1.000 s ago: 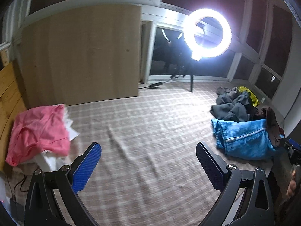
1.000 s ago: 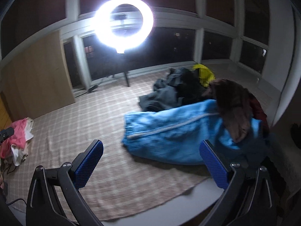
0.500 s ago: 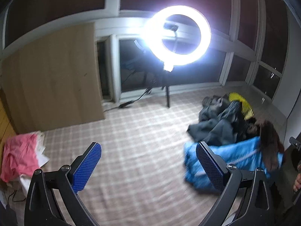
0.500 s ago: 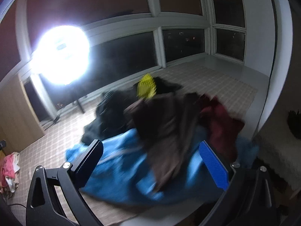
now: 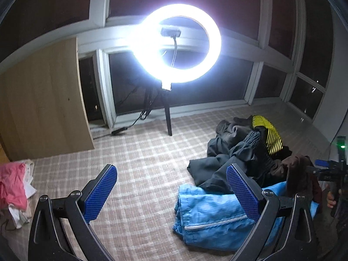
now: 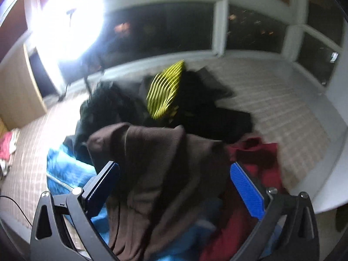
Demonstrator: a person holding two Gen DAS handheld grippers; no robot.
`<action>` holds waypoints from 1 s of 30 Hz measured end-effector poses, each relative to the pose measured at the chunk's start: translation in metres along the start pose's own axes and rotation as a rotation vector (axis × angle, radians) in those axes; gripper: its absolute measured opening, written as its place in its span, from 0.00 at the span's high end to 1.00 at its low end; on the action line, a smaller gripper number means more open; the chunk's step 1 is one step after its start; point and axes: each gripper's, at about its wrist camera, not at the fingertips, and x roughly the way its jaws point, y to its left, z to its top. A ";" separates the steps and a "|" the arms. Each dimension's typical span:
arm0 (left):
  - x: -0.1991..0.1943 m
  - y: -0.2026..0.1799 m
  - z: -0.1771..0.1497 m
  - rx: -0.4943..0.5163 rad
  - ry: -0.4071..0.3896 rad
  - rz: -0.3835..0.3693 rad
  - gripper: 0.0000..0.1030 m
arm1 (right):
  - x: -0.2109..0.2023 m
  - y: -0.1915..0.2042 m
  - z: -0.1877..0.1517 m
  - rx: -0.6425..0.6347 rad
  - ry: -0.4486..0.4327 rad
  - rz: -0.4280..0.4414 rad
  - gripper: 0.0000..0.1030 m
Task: Fold clothes
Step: 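Grasp the brown fleece garment with the right gripper and lift it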
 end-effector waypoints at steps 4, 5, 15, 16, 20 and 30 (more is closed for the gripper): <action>0.006 0.004 -0.008 -0.027 0.038 0.020 0.02 | 0.047 0.012 0.002 -0.035 0.077 0.035 0.00; 0.007 0.004 -0.010 -0.031 0.045 0.026 0.02 | 0.052 0.015 0.002 -0.038 0.072 0.030 0.07; 0.003 0.025 -0.014 -0.058 0.063 0.088 0.02 | -0.004 -0.041 0.053 0.240 -0.078 0.274 0.80; 0.001 0.026 -0.013 -0.057 0.060 0.090 0.02 | -0.019 -0.047 0.065 0.251 -0.121 0.272 0.80; -0.006 0.031 -0.006 -0.054 0.034 0.098 0.02 | -0.086 -0.061 0.119 0.258 -0.308 0.244 0.81; -0.043 0.061 0.007 -0.060 -0.053 0.093 0.02 | -0.264 0.041 0.186 0.030 -0.643 0.336 0.81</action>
